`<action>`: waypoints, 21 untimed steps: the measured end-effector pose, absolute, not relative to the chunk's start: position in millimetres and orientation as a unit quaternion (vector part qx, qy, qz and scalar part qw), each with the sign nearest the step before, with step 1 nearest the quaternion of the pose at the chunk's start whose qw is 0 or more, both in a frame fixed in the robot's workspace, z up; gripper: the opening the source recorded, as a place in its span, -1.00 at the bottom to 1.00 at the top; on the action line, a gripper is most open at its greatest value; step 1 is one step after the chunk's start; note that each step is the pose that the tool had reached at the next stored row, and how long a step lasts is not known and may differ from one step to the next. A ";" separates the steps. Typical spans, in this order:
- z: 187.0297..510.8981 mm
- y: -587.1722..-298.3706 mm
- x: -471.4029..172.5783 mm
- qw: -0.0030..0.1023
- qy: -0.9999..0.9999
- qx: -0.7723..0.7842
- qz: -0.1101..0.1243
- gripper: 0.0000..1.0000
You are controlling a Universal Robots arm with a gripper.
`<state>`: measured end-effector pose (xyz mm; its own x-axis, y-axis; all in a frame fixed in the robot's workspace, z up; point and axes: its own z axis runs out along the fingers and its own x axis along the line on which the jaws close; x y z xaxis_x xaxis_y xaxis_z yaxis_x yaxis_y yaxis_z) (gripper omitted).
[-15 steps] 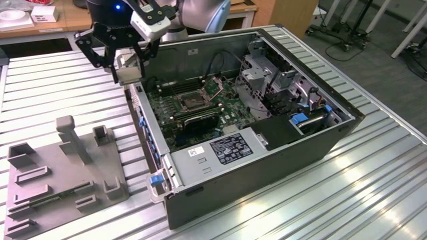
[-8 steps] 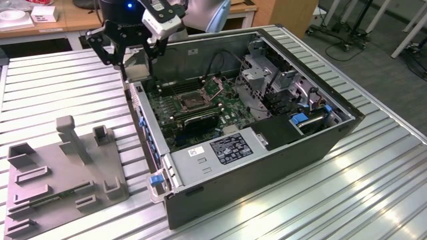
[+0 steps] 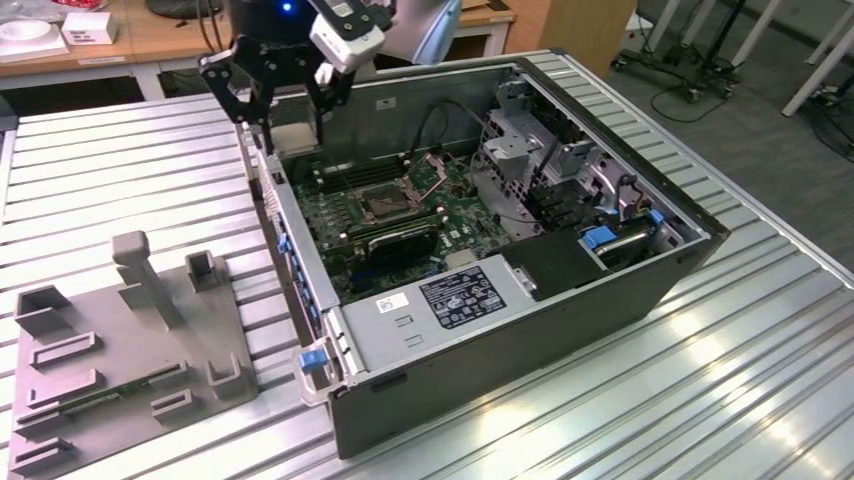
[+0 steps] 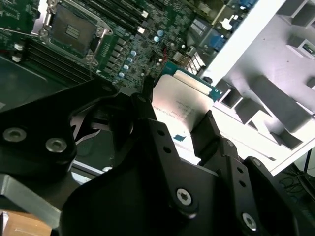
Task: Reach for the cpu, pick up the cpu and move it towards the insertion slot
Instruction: 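Pick up the cpu and move it towards the insertion slot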
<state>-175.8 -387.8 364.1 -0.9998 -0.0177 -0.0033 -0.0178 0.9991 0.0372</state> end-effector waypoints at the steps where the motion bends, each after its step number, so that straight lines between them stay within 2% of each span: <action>1: 364.0 -387.2 -173.4 0.002 1.000 -0.009 0.019 0.09; 11: 363.3 -381.8 -153.6 0.002 1.000 -0.009 0.019 0.09; 15: 362.6 -380.8 -153.0 0.006 1.000 -0.008 0.019 0.09; 21: 361.0 -378.6 -147.7 0.006 1.000 0.007 0.018 0.09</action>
